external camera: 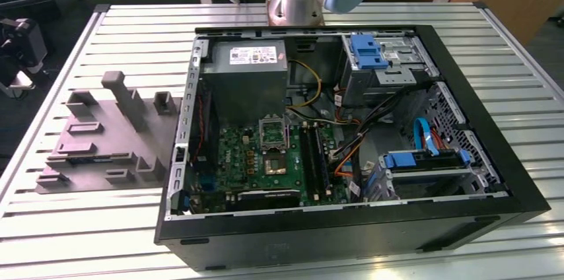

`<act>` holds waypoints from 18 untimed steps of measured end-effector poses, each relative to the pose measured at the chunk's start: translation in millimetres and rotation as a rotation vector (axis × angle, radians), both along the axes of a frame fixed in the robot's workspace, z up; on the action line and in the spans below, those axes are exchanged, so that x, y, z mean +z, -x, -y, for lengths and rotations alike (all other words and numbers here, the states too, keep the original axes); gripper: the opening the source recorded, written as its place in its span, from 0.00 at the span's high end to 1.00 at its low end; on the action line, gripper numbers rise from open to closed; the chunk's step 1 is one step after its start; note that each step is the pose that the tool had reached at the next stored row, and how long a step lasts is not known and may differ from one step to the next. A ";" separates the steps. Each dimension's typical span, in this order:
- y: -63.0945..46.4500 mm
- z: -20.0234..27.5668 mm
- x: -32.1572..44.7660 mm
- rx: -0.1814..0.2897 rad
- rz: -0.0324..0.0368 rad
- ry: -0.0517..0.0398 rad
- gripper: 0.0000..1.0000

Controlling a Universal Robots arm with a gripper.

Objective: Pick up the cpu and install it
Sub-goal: 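Pick up the cpu and move it towards the insertion slot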

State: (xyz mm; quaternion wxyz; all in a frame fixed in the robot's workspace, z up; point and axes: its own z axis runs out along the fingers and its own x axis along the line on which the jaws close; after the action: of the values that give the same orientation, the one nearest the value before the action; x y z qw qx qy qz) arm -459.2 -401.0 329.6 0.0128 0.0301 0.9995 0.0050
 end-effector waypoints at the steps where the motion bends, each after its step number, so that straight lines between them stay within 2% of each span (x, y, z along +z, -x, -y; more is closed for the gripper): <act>1: 0.0 0.0 0.3 0.000 0.0000 0.0000 0.53; 18: 0.0 -0.4 5.2 0.000 0.0000 0.0006 0.53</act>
State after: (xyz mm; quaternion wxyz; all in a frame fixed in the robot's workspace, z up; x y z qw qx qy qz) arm -459.2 -400.5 334.9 0.0129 0.0301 0.9995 0.0047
